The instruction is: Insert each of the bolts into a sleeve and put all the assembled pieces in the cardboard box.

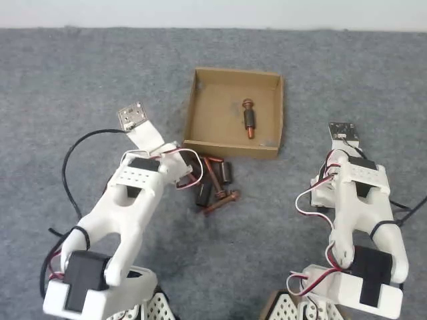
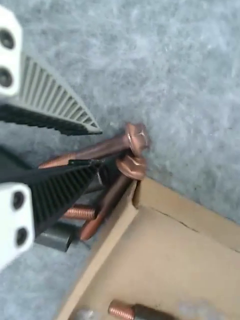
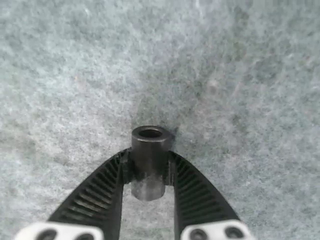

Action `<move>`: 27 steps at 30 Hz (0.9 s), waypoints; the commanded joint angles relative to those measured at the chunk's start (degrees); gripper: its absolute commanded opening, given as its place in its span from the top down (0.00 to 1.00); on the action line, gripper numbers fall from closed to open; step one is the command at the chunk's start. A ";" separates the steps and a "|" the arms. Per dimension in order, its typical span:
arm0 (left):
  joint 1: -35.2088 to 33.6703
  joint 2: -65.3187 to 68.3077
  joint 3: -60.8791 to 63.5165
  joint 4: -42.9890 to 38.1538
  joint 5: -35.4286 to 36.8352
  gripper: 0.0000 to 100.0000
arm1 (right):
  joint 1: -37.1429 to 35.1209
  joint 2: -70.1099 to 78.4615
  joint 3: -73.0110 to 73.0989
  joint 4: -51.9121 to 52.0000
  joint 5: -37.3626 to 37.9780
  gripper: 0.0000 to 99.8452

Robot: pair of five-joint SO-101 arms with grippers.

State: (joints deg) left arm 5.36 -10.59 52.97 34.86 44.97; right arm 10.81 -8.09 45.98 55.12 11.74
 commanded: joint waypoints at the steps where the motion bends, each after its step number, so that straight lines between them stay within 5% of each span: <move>1: 0.44 -0.62 -0.40 -3.96 0.62 0.92 | 0.57 -2.68 -0.18 -0.40 1.32 0.99; 27: -4.84 8.97 -7.96 8.18 5.45 0.92 | 0.57 -2.68 -0.18 -0.13 1.41 0.99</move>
State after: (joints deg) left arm 1.76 -1.10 47.16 41.98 49.71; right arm 10.81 -8.09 45.98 55.12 11.74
